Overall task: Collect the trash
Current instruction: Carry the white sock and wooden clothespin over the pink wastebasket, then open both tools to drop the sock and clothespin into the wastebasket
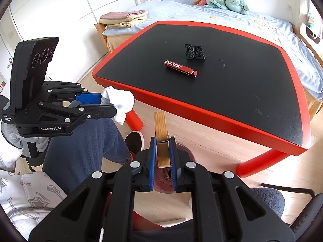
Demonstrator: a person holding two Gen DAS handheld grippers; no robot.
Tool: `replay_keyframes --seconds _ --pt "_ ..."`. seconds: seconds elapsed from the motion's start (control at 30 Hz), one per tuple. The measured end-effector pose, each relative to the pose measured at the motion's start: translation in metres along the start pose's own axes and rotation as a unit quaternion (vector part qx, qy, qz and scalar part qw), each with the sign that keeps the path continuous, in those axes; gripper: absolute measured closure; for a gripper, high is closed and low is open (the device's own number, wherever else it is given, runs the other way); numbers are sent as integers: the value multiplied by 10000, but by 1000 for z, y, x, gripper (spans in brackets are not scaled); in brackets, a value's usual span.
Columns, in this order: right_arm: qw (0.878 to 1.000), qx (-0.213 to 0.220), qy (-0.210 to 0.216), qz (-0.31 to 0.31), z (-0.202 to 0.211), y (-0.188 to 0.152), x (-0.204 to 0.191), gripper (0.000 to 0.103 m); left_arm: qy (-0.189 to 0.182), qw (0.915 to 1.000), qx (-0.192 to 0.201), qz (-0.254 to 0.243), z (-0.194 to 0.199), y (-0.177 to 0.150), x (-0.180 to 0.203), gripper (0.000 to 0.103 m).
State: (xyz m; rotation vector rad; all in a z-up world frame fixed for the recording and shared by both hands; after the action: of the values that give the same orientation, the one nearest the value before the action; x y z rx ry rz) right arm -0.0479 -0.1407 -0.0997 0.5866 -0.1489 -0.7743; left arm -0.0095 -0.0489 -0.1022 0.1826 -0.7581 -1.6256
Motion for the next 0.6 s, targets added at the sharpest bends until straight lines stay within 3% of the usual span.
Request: replay_keyframes --seconds 0.47,0.53,0.6 --pt "9998 -41 177 10 -6 -3 -3 91 -142 9999 -55 -31 0 -7 8 72" --pt "9997 -52 244 18 -7 -4 -4 89 -247 9997 -67 -25 -1 -7 10 64" --pt "9998 -50 169 0 -8 -4 -1 61 -209 9998 -51 -27 -2 -7 10 35"
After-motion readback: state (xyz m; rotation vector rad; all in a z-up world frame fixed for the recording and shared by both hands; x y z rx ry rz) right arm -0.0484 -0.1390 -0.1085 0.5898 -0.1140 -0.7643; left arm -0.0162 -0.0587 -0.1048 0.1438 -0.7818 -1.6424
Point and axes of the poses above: each gripper's, at about its wrist camera, not at the fingertips, and z roughly against the way its jaws point, x to its right, y to its top, the point moved 10 cm from there along -z, roughly the way its jaws point, and after that the axes turned 6 degrees about -y, right-handed, at the moved point
